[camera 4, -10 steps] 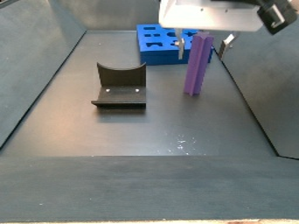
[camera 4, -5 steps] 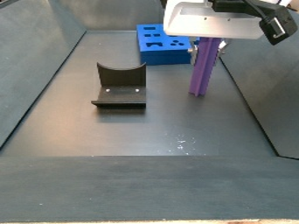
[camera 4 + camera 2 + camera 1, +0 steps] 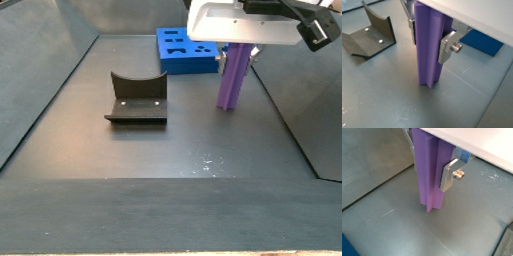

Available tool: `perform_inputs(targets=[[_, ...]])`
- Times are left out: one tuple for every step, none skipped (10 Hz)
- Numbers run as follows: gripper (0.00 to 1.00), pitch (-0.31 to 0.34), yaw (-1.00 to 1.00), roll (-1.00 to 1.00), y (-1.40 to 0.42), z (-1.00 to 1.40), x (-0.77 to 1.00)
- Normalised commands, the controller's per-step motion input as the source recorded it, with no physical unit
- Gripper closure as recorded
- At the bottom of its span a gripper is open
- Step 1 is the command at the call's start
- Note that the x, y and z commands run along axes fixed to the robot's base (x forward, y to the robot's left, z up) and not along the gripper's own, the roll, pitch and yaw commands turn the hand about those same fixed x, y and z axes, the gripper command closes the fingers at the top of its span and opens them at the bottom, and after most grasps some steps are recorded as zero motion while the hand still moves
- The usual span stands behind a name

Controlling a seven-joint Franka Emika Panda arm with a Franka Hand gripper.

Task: Pick up the star object. Move up. Move to above the board. Insert the star object.
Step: Pick up the star object.

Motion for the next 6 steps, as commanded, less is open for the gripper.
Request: perform_inputs(targets=[[1.00, 0.000, 0.00, 0.00, 0.00, 0.00, 0.00], [1.00, 0.000, 0.00, 0.00, 0.00, 0.00, 0.00], [1.00, 0.000, 0.00, 0.00, 0.00, 0.00, 0.00], [1.00, 0.000, 0.00, 0.00, 0.00, 0.00, 0.00], [1.00, 0.000, 0.00, 0.00, 0.00, 0.00, 0.00], [1.00, 0.000, 0.00, 0.00, 0.00, 0.00, 0.00]])
